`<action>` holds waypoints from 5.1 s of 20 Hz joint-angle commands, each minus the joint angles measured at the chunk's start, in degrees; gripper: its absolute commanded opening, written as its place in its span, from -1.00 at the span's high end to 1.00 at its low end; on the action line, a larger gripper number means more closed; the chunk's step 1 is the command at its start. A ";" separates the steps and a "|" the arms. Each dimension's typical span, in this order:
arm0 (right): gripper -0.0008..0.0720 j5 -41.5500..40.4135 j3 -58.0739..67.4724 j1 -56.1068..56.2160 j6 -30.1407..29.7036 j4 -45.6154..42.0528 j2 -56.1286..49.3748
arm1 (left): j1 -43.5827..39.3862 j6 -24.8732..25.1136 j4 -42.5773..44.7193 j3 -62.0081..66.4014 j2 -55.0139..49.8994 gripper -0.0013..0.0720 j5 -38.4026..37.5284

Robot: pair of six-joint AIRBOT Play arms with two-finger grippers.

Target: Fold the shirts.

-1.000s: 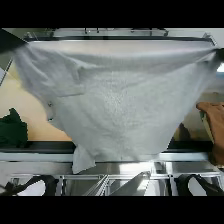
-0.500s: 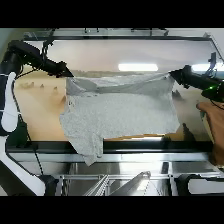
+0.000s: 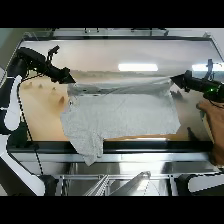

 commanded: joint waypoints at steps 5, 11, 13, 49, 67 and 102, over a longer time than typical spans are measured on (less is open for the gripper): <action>0.94 7.61 0.04 -3.02 3.54 -19.32 -0.63 | 0.26 -1.57 0.42 -16.57 4.70 0.91 1.57; 0.93 7.19 -0.07 -1.01 3.41 -20.02 -3.43 | 0.20 -2.01 0.42 -22.84 5.03 0.91 -1.70; 0.93 7.30 -0.04 -1.18 3.61 -20.15 -3.34 | 0.22 -2.05 0.33 -22.18 5.07 0.90 1.29; 0.93 11.91 -21.79 -3.67 5.73 -40.00 7.58 | 8.00 -5.53 -12.11 -93.11 54.21 -0.94 -28.89; 0.02 24.26 -20.00 -7.10 11.54 -41.97 10.12 | 8.04 3.41 -13.05 -81.77 55.74 0.90 -13.46; 0.94 19.85 -29.59 -24.09 12.11 -15.74 24.26 | 9.14 4.33 -18.99 -56.59 42.73 0.90 -2.10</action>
